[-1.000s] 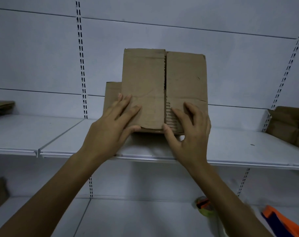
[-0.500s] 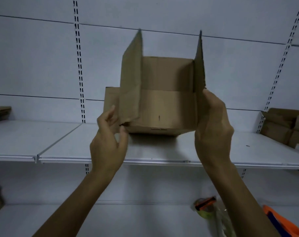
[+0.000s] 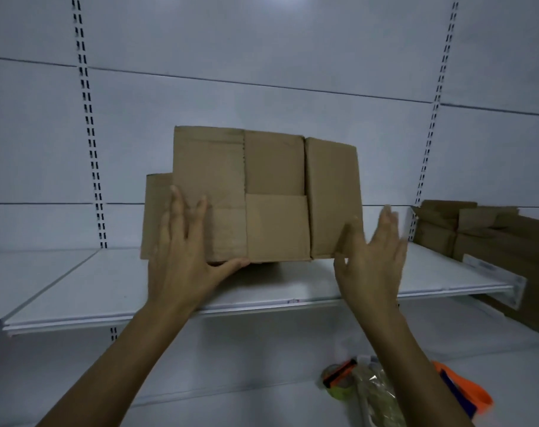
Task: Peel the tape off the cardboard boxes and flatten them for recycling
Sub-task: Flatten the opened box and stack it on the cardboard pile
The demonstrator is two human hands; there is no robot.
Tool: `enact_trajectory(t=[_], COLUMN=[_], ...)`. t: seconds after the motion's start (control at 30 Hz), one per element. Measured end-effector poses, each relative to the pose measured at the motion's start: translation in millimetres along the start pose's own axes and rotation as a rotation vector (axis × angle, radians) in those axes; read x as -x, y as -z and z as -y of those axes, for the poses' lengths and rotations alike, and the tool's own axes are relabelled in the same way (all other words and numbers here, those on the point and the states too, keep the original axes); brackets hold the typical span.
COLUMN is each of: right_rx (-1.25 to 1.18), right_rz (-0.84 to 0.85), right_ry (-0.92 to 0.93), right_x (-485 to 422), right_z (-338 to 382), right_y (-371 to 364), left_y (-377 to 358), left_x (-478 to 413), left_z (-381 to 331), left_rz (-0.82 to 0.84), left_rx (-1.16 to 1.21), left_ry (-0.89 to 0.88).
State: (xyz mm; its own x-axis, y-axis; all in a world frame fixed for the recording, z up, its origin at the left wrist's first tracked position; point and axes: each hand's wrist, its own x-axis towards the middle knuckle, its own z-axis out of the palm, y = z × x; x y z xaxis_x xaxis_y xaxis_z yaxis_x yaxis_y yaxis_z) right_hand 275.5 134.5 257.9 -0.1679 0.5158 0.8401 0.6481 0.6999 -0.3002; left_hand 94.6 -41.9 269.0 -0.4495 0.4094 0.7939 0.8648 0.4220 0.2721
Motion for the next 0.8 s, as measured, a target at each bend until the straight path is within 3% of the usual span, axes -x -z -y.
enact_trajectory(t=[0.1, 0.17, 0.27, 0.33, 0.47, 0.6, 0.7, 0.8], right_rx=[0.016, -0.087, -0.132, -0.143, -0.112, -0.114, -0.045, -0.217], right_rz=[0.040, 0.198, 0.396, 0.375, 0.472, 0.564, 0.419, 0.044], right_ry=[0.279, 0.442, 0.483, 0.453, 0.464, 0.486, 0.517, 0.527], right_x=[-14.9, -29.4, -47.8, -53.5, -68.0, -77.9, -65.1, -30.9], right_z=[19.3, 39.0, 50.0, 48.2, 39.9, 41.9, 53.4, 52.4], right_y=[-4.2, 2.5, 5.7, 6.1, 0.3, -0.4, 7.6, 20.8], left_y=[-4.8, -5.5, 2.4, 12.5, 26.8, 28.5, 23.8, 21.6], left_x=[-0.5, -0.9, -1.2, 1.5, 4.7, -0.7, -2.8, -3.9], left_z=[4.9, 8.8, 18.2, 23.4, 10.1, -4.2, -15.1, -19.1], left_rz=[0.005, 0.012, -0.004, -0.046, -0.175, -0.215, -0.195, -0.190], left_rx=[-0.044, -0.005, 0.045, 0.176, 0.648, 0.818, 0.943, 1.081], left_ry=[-0.139, -0.227, -0.289, -0.200, 0.191, 0.333, 0.392, 0.532])
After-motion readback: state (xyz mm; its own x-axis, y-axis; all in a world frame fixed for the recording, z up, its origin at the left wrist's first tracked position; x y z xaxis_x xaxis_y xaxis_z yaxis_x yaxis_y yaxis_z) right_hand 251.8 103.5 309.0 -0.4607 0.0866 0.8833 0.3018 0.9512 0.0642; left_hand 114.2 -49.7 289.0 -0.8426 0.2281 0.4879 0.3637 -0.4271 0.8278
